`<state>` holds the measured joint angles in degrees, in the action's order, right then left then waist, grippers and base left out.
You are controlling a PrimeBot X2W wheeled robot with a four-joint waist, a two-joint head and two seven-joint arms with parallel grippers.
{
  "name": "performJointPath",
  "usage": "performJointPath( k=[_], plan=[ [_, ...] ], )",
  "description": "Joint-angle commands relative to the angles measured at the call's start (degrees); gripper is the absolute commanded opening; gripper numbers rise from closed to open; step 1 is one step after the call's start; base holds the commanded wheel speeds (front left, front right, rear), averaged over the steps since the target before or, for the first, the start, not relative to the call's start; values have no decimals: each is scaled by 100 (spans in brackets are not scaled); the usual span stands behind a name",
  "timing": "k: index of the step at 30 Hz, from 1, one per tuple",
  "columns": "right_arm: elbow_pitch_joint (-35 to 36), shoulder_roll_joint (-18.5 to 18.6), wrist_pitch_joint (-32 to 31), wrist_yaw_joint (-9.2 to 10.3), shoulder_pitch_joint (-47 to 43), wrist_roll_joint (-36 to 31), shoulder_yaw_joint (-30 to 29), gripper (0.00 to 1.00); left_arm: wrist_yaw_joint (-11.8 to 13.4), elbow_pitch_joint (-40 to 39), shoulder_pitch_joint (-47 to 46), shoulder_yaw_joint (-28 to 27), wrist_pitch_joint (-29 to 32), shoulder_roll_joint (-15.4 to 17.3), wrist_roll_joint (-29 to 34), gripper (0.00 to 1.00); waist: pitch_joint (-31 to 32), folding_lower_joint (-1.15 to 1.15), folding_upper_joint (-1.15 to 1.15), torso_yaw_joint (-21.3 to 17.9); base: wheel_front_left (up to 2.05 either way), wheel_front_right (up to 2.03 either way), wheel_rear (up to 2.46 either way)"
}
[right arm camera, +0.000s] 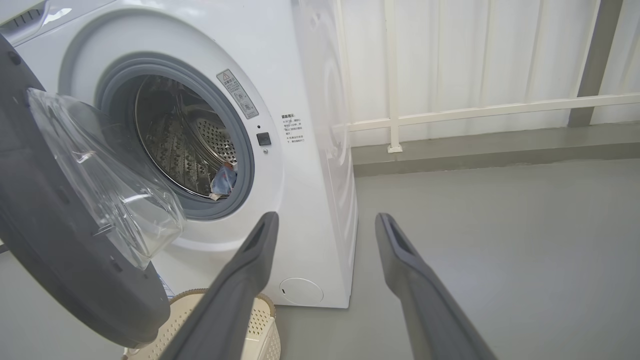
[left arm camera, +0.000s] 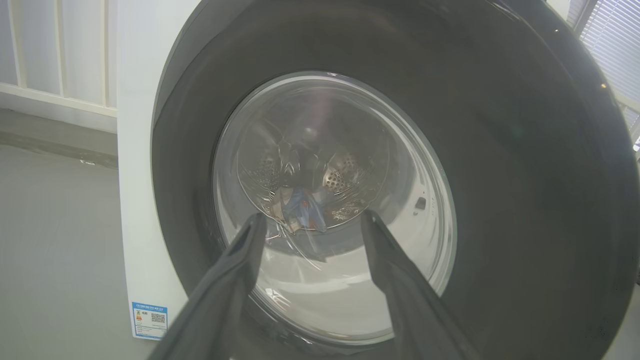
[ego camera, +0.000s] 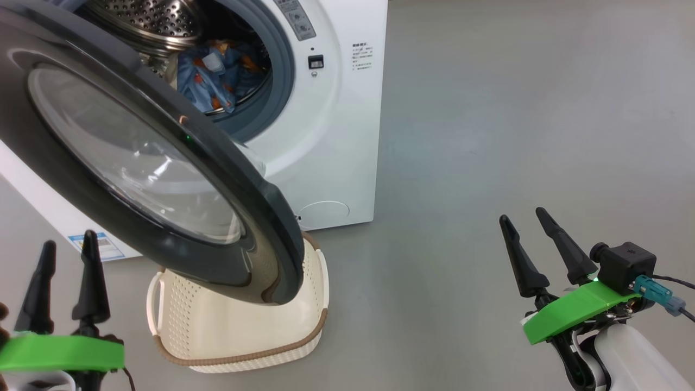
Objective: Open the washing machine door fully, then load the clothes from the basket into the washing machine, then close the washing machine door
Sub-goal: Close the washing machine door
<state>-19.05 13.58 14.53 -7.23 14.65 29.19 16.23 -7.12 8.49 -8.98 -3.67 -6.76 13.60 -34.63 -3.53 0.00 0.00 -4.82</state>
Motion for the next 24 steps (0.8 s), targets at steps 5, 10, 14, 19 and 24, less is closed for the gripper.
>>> performJointPath(
  k=[5, 10, 14, 19, 24],
  plan=[
    [147, 39, 47, -25, 37, 31, 72, 100, -35, 375, -33, -37, -560, 205, 404, 100, 35, 0, 0, -57, 0, 0, 0],
    [157, 49, 47, -25, 30, 30, 56, 100, -35, 576, -11, -49, -716, 119, 491, 100, 38, 0, 0, -70, 0, 0, 0],
    [165, 70, 47, -25, 33, 22, 23, 100, -12, 668, 36, -79, -780, 52, 596, 100, 32, 0, 0, -71, 0, 0, 0],
    [176, 80, 47, -25, 23, 14, -16, 100, 1, 722, 70, -112, -810, -7, 719, 100, 33, 0, 0, -51, 0, 0, 0],
    [177, 72, 47, -25, 24, -8, -20, 100, 0, 757, 93, -111, -819, -68, 860, 100, 43, 0, 0, -32, 0, 0, 0]
  ],
)
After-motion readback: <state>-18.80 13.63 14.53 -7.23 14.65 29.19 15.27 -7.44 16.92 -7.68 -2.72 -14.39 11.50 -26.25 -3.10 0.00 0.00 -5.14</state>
